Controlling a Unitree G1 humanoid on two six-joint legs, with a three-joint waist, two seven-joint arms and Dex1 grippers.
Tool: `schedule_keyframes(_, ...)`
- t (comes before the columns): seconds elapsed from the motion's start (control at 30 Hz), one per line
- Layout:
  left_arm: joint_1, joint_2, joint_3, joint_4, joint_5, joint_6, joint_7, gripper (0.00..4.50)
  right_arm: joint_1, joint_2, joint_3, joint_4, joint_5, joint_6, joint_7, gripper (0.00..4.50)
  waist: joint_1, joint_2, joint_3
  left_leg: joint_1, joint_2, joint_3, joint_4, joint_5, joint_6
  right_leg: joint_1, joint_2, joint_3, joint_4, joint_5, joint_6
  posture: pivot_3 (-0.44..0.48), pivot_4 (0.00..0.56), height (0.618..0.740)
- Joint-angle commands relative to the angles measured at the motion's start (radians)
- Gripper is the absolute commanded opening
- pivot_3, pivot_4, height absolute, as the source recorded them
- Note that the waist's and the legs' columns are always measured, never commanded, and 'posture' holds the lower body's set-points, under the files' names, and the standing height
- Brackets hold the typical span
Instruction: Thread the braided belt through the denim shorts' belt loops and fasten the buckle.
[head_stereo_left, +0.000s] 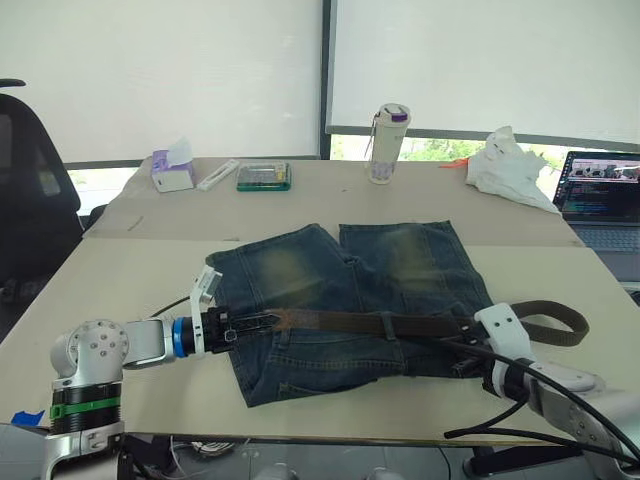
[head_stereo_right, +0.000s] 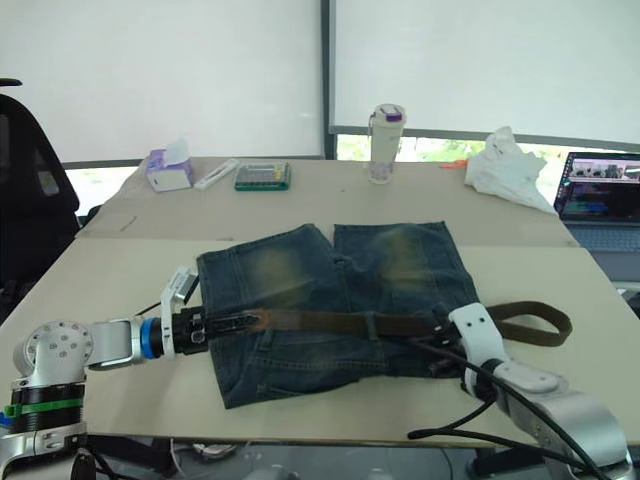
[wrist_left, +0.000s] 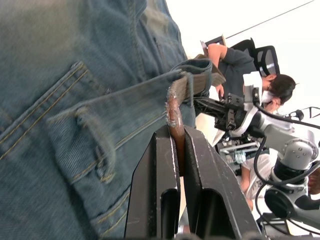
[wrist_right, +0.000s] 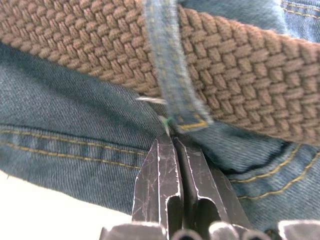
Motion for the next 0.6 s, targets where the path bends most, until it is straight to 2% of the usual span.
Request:
schedule_keyframes(0.03, 0.02, 0.034, 0.001, 0.007, 0.014, -0.043, -0.051, 0.0, 0.037, -0.01, -0.089, -0.011, -0.012, 0.011, 0.001, 0.05, 0.0, 0.0, 0.0, 0.0, 0.0, 0.0, 0.0, 0.0, 0.0, 0.0, 0.0, 0.0, 0.0, 0.0, 0.0, 0.0, 0.15, 0.74)
schedule_keyframes(0.1, 0.029, 0.052, -0.003, 0.018, 0.011, -0.043, -0.079, 0.0, 0.062, -0.038, -0.094, 0.0, -0.052, -0.012, -0.006, 0.05, 0.001, 0.0, 0.0, 0.0, 0.001, 0.0, 0.0, 0.0, 0.0, 0.0, 0.0, 0.0, 0.0, 0.0, 0.0, 0.0, 0.15, 0.74)
schedule_keyframes(0.2, 0.039, 0.075, -0.024, 0.022, 0.015, -0.05, -0.122, 0.0, 0.061, -0.016, -0.147, -0.004, -0.006, -0.005, 0.018, 0.05, 0.002, 0.001, 0.0, 0.0, 0.001, 0.0, 0.0, 0.0, 0.0, 0.0, -0.002, 0.0, 0.0, 0.0, 0.0, 0.0, 0.15, 0.74)
schedule_keyframes(0.3, 0.027, 0.07, -0.029, 0.045, 0.018, -0.06, -0.148, 0.0, 0.053, 0.035, -0.257, -0.096, 0.188, 0.029, 0.113, 0.93, 0.0, 0.002, 0.001, -0.001, 0.001, 0.0, 0.0, 0.0, 0.0, -0.001, -0.006, 0.0, -0.001, 0.0, 0.0, 0.0, 0.15, 0.74)
schedule_keyframes(0.37, 0.007, 0.044, -0.04, 0.059, 0.015, -0.058, -0.155, 0.0, 0.061, 0.091, -0.336, -0.177, 0.44, 0.037, 0.15, 1.57, -0.001, 0.002, 0.001, -0.001, 0.001, 0.0, -0.001, 0.0, 0.0, -0.001, -0.006, 0.0, 0.0, 0.0, 0.0, 0.0, 0.15, 0.74)
schedule_keyframes(0.43, -0.015, 0.007, -0.053, 0.076, 0.012, -0.059, -0.154, 0.0, 0.073, 0.114, -0.347, -0.23, 0.687, 0.02, 0.118, 2.34, -0.002, 0.002, 0.001, -0.001, 0.003, -0.001, -0.001, 0.0, 0.0, -0.001, -0.004, 0.0, 0.0, 0.0, 0.0, 0.0, 0.15, 0.74)
schedule_keyframes(0.47, -0.026, -0.016, -0.06, 0.084, 0.011, -0.059, -0.15, 0.0, 0.063, 0.138, -0.302, -0.248, 0.768, 0.004, 0.055, 2.59, -0.003, 0.002, 0.001, -0.001, 0.004, -0.001, -0.001, 0.0, 0.0, -0.001, -0.004, 0.001, 0.0, 0.0, 0.0, 0.0, 0.15, 0.74)
schedule_keyframes(0.6, -0.07, -0.088, -0.049, 0.116, -0.011, -0.04, -0.131, 0.0, -0.005, 0.222, -0.084, -0.249, 0.889, -0.03, -0.184, 2.59, -0.01, 0.001, 0.001, -0.001, 0.005, -0.001, -0.001, 0.0, 0.0, -0.001, -0.005, 0.001, 0.0, 0.0, -0.001, 0.0, 0.15, 0.74)
